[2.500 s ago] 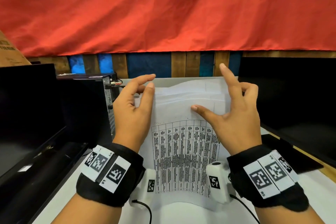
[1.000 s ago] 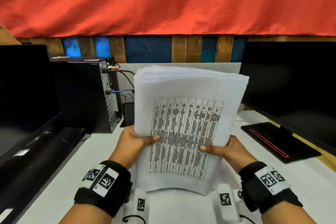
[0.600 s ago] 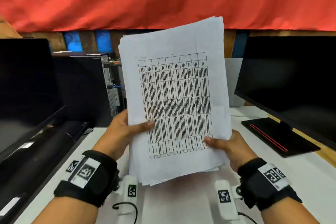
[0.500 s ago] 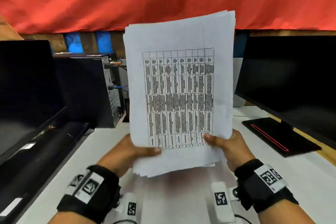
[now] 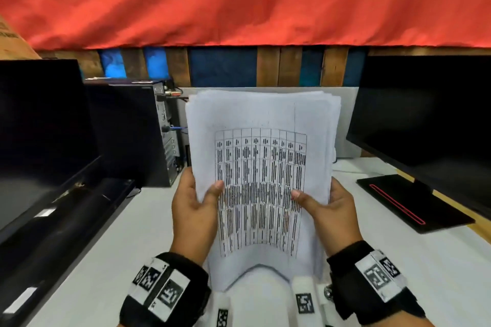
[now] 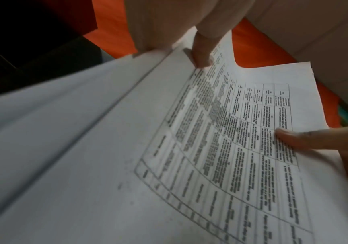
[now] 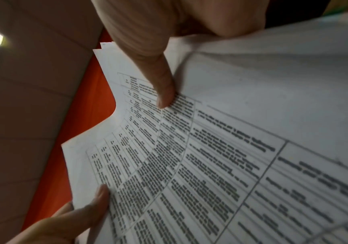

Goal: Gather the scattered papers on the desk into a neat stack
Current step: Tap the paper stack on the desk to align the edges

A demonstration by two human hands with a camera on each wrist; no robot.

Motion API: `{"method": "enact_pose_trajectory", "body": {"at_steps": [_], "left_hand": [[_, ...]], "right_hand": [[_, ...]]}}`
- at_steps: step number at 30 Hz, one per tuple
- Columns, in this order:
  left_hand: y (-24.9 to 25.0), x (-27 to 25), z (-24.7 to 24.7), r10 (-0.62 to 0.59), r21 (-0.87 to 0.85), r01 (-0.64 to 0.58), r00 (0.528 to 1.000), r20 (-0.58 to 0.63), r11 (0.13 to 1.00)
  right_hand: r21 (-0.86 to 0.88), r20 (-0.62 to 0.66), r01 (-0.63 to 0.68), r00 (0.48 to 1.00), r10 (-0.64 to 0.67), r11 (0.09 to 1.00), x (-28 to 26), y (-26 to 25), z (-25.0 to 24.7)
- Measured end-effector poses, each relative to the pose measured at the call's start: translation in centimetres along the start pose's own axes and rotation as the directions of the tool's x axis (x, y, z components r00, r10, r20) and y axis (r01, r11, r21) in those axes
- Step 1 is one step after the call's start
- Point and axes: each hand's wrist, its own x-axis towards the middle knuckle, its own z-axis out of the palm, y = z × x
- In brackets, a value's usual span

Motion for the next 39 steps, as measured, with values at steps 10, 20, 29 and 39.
{"method": "enact_pose_trajectory", "body": {"at_steps": [10, 20, 29, 39], "left_hand": [[5.6, 3.9, 0.9, 0.451, 0.264, -0.441, 0.892, 0.026, 0.858], [6.0, 4.8, -0.5, 0.449, 0.360, -0.417, 0.893, -0.006, 0.834], [6.7, 4.5, 0.4, 0.499, 0.451, -0.473, 0.864, 0.067, 0.757], [7.7, 4.5, 2.0, 0.387, 0.314, -0.327, 0.909, -0.152, 0.891]], "right_hand": [[-0.563, 0.011, 0.465, 0.831, -0.557, 0.683, 1.1, -6.7, 2.5], [-0.733, 0.016, 0.391, 0.828, -0.561, 0.557, 0.8, -7.5, 2.7], [-0.689, -0.009, 0.434, 0.797, -0.605, 0.581, 0.7, -6.7, 3.0], [-0.699, 0.057, 0.459, 0.800, -0.597, 0.548, 0.0, -6.8, 3.8]]}}
